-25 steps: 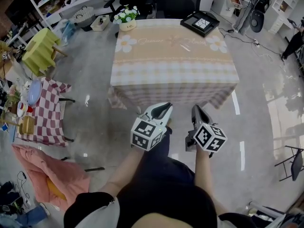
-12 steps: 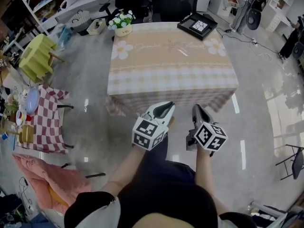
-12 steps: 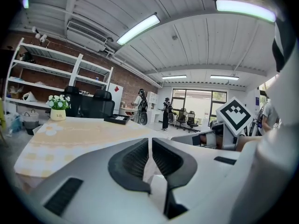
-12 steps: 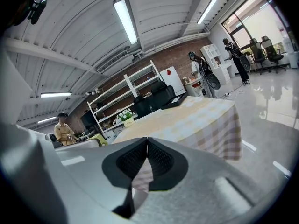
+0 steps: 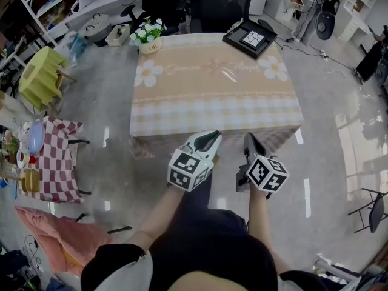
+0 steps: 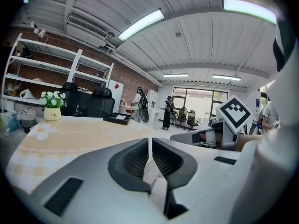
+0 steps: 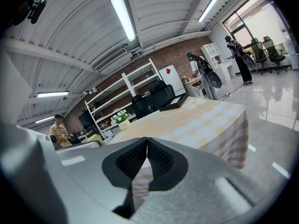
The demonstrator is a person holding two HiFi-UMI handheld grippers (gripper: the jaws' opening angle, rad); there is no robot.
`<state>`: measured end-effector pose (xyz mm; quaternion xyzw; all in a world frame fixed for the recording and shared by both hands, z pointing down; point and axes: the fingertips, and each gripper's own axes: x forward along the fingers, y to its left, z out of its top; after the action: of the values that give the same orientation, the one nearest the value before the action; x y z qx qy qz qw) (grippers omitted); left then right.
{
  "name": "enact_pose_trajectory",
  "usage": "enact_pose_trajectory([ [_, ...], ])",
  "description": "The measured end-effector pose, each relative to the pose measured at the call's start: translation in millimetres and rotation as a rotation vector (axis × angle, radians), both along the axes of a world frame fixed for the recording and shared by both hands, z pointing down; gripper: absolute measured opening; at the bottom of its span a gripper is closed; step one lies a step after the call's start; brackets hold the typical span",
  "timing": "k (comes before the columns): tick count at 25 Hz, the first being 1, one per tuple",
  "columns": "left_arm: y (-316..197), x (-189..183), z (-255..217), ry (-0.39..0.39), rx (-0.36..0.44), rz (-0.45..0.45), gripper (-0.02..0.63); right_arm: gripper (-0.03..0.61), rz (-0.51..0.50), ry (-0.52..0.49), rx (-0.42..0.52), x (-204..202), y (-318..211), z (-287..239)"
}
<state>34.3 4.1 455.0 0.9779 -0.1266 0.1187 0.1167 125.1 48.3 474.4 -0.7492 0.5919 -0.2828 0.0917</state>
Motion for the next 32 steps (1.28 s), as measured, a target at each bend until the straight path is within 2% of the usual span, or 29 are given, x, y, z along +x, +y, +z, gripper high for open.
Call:
enact_pose_trajectory([
  [13,-53,43,-7,-0.019,-0.003,0.017,0.032,0.005,-0.001,-0.005,-0.015,46,-57,-5],
  [32,-126,121,-21,-0.001,-0.008,0.048,0.032,0.005,0.019,0.016,-0.028,117,-125,-17],
])
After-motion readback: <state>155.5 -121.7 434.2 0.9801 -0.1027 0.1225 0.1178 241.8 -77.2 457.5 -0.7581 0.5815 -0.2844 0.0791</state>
